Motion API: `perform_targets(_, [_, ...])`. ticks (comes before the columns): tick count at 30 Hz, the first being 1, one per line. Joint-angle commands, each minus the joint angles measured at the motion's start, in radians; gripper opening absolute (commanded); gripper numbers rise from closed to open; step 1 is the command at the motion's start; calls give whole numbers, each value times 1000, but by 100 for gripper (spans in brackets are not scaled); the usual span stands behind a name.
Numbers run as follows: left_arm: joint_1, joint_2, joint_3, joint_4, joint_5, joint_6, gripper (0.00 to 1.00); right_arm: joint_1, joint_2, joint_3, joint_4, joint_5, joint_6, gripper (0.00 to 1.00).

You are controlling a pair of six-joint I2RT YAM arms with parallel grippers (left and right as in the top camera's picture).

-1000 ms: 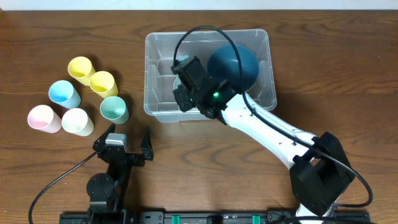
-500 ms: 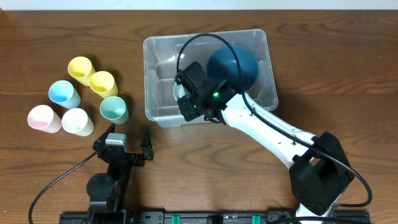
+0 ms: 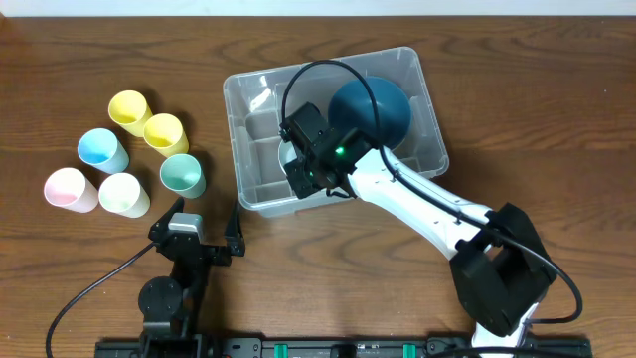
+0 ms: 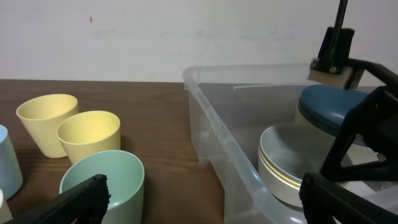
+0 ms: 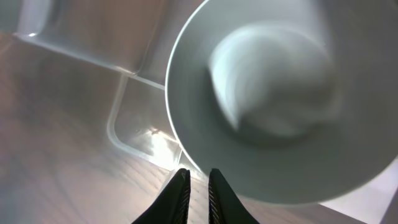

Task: Pack container

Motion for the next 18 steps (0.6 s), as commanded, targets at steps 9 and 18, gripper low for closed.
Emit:
perform_targets(9, [4, -6, -18, -33, 14, 17, 98, 0, 31, 1, -29, -54, -9, 12])
perform_targets(18, [4, -6, -18, -33, 14, 17, 98, 2, 32, 1, -32, -80, -54, 11])
